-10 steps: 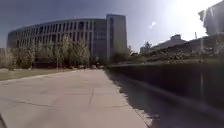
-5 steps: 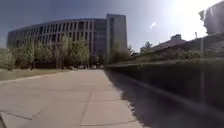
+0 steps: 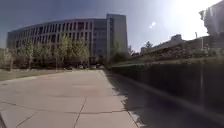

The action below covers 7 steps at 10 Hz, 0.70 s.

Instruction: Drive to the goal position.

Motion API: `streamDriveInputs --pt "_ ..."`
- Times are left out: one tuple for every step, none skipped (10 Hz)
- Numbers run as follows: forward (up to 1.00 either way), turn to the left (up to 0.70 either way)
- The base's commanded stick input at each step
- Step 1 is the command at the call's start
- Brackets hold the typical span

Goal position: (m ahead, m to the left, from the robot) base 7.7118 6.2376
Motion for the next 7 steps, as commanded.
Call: streamDriveInputs --pt "1.00 0.00" --pt "1.00 0.00" --pt "1.00 0.00" --pt "1.00 0.00" --pt "1.00 0.00" --pt "1.00 0.00" --pt "1.00 0.00"
